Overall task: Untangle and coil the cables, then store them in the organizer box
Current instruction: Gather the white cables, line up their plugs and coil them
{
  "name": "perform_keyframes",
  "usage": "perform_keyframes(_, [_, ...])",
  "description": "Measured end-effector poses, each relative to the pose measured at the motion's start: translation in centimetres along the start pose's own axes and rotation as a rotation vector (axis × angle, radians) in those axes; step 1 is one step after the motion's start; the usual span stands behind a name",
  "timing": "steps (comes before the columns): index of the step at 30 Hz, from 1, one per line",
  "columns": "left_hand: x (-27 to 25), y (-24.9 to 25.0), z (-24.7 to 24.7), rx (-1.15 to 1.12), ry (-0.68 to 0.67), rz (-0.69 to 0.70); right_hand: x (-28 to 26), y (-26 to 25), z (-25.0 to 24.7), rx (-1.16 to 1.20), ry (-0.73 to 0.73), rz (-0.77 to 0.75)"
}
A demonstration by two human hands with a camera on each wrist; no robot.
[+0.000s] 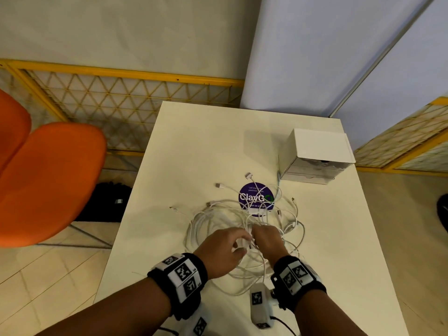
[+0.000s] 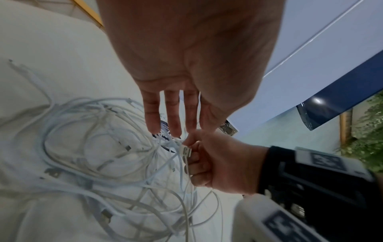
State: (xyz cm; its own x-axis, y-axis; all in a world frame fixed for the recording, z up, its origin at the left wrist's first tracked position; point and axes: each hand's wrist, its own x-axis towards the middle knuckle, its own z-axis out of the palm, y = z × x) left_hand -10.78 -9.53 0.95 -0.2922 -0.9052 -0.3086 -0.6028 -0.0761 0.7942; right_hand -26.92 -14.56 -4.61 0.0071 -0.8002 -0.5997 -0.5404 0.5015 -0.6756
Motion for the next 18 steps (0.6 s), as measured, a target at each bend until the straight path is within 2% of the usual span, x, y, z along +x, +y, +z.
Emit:
perform_keyframes(3, [0.8, 0.7, 0.4, -0.107, 0.002, -0.078, -2.3, -1.3, -1.7, 0.086, 0.073, -0.032])
perform_keyframes(6, [1.4, 1.5, 0.2, -0.186, 0.029, -0.178, -5.0, -2.4, -3.0, 0.072, 0.065, -0.249])
perform_keyframes(8, [1.3, 2.6, -0.4, -0.263, 0.04, -0.193, -6.5, -3.1, -3.8, 0.051, 0.061, -0.368])
perform_keyframes(12, [1.0, 5.8, -2.1, -0.464, 0.023, -0.061, -9.2, -5.3, -5.2, -0.043, 0.01, -0.538])
perform_keyframes(16, [0.8, 8.9, -4.3, -0.413, 0.047, 0.047, -11.9, -8.2, -6.3, 0.043, -0.137, -0.645])
perform_keyframes(18, [0.5, 10.5, -5.6, -0.402, 0.106, 0.068, -12.4, -9.2, -7.1, 0.081, -0.154, -0.716])
